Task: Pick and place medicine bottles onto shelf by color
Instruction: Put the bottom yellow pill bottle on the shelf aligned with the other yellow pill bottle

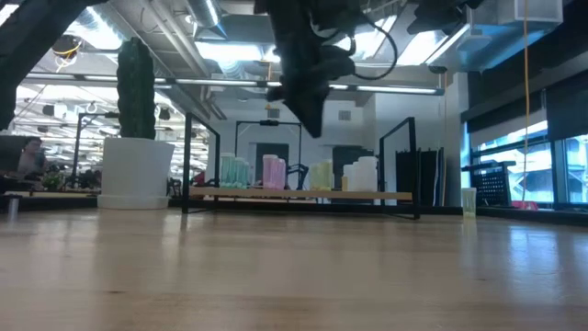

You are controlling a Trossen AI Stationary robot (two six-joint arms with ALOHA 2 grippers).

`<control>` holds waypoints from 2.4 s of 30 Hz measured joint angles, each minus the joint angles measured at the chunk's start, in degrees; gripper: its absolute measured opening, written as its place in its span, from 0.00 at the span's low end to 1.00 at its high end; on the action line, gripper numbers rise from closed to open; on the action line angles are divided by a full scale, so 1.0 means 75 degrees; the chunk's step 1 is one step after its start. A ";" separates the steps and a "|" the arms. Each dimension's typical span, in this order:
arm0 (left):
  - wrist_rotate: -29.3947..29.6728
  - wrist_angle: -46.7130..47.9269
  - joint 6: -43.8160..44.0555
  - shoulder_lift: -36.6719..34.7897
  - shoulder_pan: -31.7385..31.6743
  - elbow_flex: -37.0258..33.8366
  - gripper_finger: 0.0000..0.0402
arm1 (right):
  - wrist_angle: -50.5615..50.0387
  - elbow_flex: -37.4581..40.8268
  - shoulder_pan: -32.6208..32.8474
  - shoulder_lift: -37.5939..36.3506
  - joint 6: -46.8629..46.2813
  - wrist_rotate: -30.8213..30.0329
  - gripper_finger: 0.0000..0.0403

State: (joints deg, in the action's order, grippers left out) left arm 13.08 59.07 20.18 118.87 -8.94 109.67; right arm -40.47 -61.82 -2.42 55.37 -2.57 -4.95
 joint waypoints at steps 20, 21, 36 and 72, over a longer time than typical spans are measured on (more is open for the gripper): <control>-0.1661 -0.1736 -0.2908 0.0286 -0.1192 -0.0330 0.00 | -0.0006 0.0000 0.0000 0.0000 0.0002 0.0000 0.52; -0.1346 -0.1786 -0.2881 0.0284 -0.1091 -0.0330 0.00 | -0.0003 0.0000 0.0000 0.0000 0.0000 0.0000 0.52; 0.0528 -0.2231 0.1110 0.0262 -0.0394 -0.1245 0.00 | -0.0006 0.0000 0.0000 0.0000 0.0000 0.0000 0.52; 0.0263 -0.3331 0.2466 0.0154 -0.1146 -0.1542 0.00 | 0.0000 0.0000 0.0000 0.0000 0.0000 0.0000 0.52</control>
State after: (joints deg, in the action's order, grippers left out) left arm 15.04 34.08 38.67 120.03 -17.54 98.10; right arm -40.47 -61.82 -2.42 55.37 -2.57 -4.95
